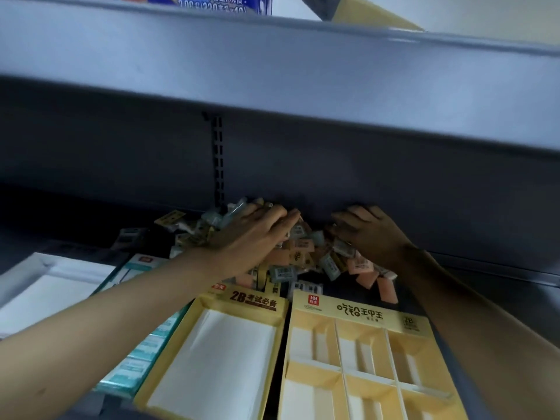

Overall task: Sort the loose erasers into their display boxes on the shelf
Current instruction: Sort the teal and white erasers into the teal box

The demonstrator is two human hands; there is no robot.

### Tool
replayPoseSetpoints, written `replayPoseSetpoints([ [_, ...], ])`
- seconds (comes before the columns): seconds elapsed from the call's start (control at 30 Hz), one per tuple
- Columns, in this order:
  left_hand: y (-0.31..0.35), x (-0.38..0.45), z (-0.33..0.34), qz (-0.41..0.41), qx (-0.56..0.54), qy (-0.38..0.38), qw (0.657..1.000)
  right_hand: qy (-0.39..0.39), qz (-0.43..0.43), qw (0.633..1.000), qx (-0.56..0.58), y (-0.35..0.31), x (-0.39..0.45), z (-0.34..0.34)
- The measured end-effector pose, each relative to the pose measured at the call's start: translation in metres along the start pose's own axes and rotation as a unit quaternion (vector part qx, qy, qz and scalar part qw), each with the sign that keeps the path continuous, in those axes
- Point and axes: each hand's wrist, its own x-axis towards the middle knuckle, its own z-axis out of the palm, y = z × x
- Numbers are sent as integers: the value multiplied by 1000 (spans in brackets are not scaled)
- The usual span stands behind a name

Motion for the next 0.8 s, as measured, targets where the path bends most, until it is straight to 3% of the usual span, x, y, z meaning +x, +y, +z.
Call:
replayPoseSetpoints([
  [0.27,4,-8,-10,-54,-28,-98,993,-34,72,996,50,-8,-9,-16],
  [0.37,-1,-15,-5,-52,-68,-92,992,-83,117,988,61,-13,-9,-29],
  [0.5,0,-20,-17,-45,-89,-85,991,-72,259,933,239,-20,1,-52],
  [0.6,-8,-31,-12,-43,-158,-21,986,-18,261,906,333,-24,18,-74],
  [0.7,-21,-43,-7,-63,-222,-13,973,-4,279,859,428,-38,42,-99],
  [0.8,-34,-55,-11,-111,-313,-12,943,-2,269,841,469,-58,65,-125],
])
